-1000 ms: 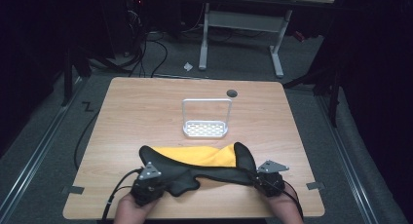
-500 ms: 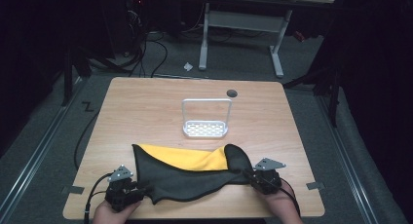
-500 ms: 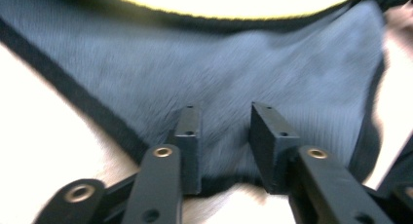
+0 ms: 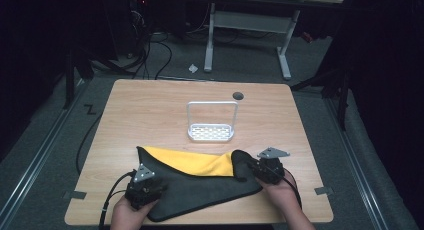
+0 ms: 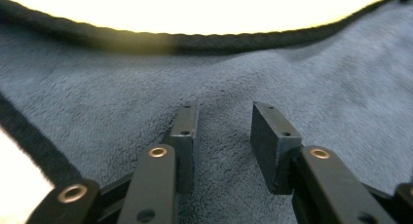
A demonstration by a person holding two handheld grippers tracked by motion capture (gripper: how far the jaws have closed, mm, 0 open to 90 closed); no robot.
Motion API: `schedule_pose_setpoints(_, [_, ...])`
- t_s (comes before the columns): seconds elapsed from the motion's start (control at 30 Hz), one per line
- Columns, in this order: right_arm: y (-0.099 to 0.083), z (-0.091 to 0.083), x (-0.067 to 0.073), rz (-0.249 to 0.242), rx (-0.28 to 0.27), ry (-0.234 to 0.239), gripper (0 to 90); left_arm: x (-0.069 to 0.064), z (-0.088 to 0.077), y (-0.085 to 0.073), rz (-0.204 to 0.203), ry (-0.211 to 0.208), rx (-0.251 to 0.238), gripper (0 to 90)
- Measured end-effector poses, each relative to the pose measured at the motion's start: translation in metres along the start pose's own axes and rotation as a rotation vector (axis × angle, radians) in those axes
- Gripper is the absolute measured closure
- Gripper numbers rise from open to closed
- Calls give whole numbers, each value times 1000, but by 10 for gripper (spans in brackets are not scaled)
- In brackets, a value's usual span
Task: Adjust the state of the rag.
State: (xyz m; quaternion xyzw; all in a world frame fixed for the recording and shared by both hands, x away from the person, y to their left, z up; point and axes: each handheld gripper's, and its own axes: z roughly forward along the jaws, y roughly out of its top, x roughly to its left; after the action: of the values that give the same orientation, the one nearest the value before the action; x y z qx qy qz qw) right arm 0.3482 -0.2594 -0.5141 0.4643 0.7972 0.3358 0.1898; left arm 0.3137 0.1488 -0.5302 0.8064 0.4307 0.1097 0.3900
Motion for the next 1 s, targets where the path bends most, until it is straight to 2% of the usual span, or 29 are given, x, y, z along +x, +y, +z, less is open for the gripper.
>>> schedule_pose_setpoints(0.07, [1,6,-2,8,15,2,747,3,1,1,-8,1,-4,655])
schedule_pose_setpoints(0.1, [0,13,-2,-4,45,-28,779,6,2,3,-17,4,-7,656])
schedule_pose_setpoints(0.17, [-2,11,-1,-14,42,-33,807,11,4,4,-21,3,-16,655])
schedule_pose_setpoints(0.23, [-9,4,4,-22,46,-29,812,12,3,3,-19,-4,-20,654])
schedule_pose_setpoints(0.3, [-24,-7,10,-28,20,-19,812,13,2,1,-20,-16,-21,641])
schedule_pose_setpoints(0.4, [-42,-25,17,-1,13,24,814,14,-2,-4,-17,-47,-29,630])
schedule_pose_setpoints(0.47, [-49,-31,23,-24,12,24,814,14,-5,-7,-9,-58,-30,626])
schedule_pose_setpoints(0.57, [-50,-34,26,-46,12,19,795,10,-9,-13,1,-52,-44,603])
schedule_pose_setpoints(0.6, [-48,-36,27,-35,2,19,792,9,-9,-13,7,-50,-42,594])
schedule_pose_setpoints(0.7, [-37,-47,32,-27,-91,40,763,7,-8,-13,25,-36,-44,586])
schedule_pose_setpoints(0.8, [-25,-58,45,-44,-181,79,705,7,-7,-12,13,-39,-43,586])
schedule_pose_setpoints(0.87, [-19,-61,57,-63,-226,126,668,8,-7,-12,10,-45,-45,586])
schedule_pose_setpoints(0.93, [-15,-58,68,-87,-240,168,633,9,-7,-12,8,-49,-46,586])
schedule_pose_setpoints(1.0, [-14,-48,76,-113,-212,191,606,10,-7,-12,9,-53,-44,586])
